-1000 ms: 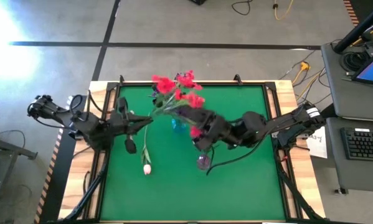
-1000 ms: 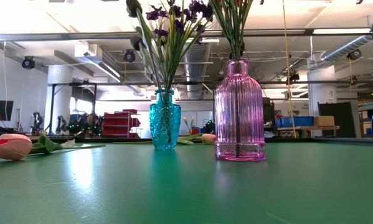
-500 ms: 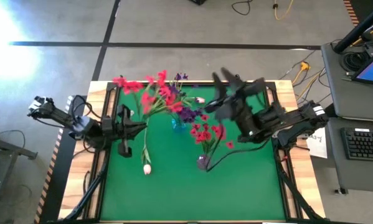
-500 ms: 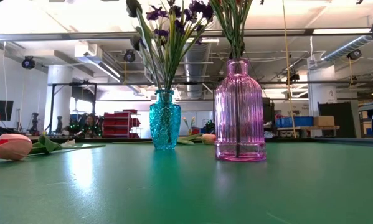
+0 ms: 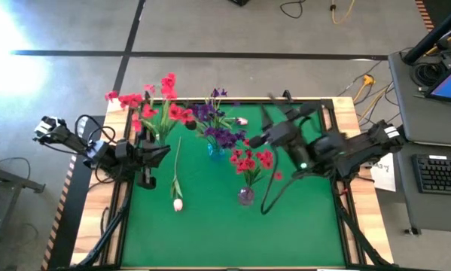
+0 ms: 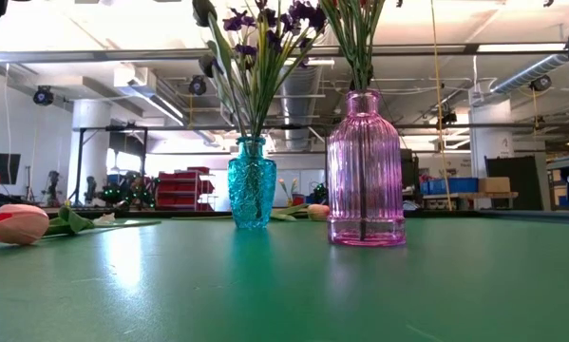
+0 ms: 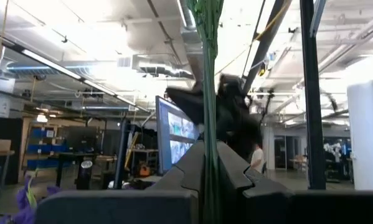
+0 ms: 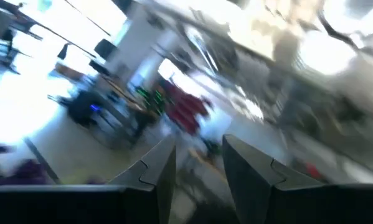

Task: Sort flowers into vase by color
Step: Put the pink flowers into the purple vase

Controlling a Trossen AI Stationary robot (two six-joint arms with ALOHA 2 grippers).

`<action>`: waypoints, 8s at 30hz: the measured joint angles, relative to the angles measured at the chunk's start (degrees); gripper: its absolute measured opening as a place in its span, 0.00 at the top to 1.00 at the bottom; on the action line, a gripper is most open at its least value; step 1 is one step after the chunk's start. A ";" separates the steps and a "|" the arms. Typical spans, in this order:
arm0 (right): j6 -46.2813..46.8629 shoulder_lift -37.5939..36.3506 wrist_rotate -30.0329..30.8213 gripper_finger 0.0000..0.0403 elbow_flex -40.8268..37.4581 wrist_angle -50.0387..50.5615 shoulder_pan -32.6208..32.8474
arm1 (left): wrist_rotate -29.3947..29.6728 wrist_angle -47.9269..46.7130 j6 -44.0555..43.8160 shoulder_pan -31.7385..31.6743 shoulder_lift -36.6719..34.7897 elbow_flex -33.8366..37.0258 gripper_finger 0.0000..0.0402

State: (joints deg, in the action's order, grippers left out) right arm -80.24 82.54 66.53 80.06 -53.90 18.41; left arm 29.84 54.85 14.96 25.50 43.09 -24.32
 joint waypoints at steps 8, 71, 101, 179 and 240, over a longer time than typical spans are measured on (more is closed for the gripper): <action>31.62 -1.03 -38.83 0.70 -4.77 21.60 -0.60 | -0.17 0.11 -0.42 0.00 0.46 0.03 1.00; 71.81 -0.24 -50.14 0.62 0.04 32.34 -4.02 | -1.73 9.09 0.35 -3.50 41.99 -26.42 1.00; 78.17 -12.38 -57.40 0.96 0.04 52.32 -3.71 | 3.96 -31.30 -8.14 -1.11 21.36 -26.18 0.30; 78.65 -10.69 -21.44 0.96 -35.50 25.21 13.81 | 7.19 -60.91 -23.72 -0.02 16.28 -25.46 0.30; 91.32 -10.11 -23.05 0.44 -34.82 35.79 14.34 | 5.04 -76.48 -39.04 -0.02 15.04 -24.67 0.30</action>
State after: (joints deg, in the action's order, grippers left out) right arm 11.09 72.43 43.48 45.24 -18.11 32.75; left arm 34.88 -21.63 -24.08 25.47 58.13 -48.99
